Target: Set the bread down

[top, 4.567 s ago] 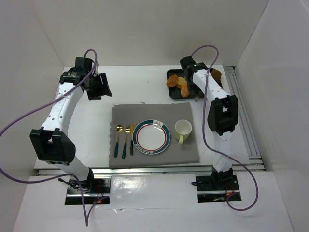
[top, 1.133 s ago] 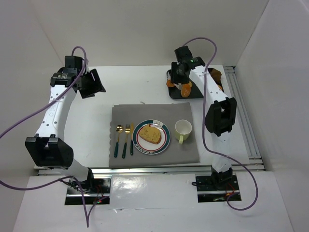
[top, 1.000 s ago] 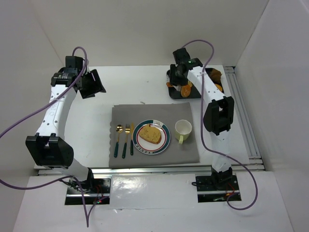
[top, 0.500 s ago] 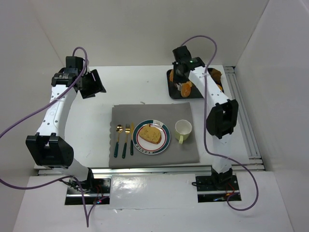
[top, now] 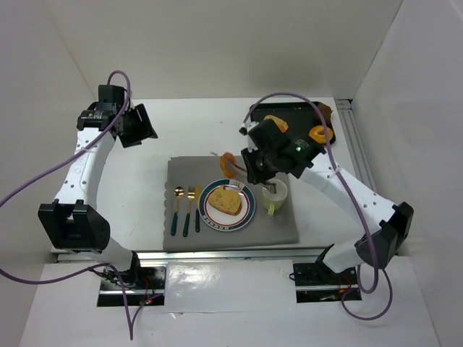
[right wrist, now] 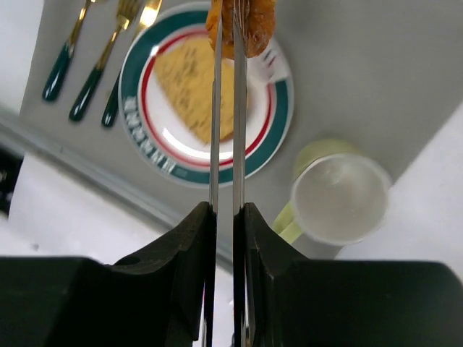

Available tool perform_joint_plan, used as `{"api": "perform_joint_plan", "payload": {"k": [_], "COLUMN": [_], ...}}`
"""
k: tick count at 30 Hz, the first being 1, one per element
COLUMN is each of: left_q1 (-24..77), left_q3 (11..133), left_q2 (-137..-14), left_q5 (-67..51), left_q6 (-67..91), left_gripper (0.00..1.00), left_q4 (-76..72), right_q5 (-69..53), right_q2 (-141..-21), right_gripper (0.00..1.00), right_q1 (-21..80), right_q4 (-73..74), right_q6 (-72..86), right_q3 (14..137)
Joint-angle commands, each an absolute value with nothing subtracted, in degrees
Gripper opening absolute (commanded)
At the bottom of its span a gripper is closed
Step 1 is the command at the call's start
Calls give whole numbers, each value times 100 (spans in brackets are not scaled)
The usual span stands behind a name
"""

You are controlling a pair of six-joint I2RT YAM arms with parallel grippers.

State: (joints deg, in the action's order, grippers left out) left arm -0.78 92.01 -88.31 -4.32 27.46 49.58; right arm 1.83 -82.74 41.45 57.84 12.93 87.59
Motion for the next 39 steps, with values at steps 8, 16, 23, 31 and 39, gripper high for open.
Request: {"api": "perform_joint_plan", "payload": {"k": [8,16,23,31,39], "left_q1": [-88,-88,-88,-88,-88], "left_q3": [9211,9264,9264,9264,9264], "left_q2": [-8596,-8543,-8596,-8648,-8701], "left_q5": [-554,-554,-606,-685,-686], "left_q6": [2918,2918,2918,2918,2760], "left_gripper": [70,70,70,70,70], "left_q4": [4816,4816,4816,4764,4764], "right_q5": [-325,131,570,1397,1161], "right_q2": [-7954,-8130,-8244,-8656,-9499], "right_gripper": [22,57,58,55,61], "right_q1": [5299,5432,5301,3415,1926], "right_q4": [6117,6486,6776,6330,5564], "right_q6": [1767,1714,1591,1837,1899], "right_q3": [7813,8550,9253,9861,9914]}}
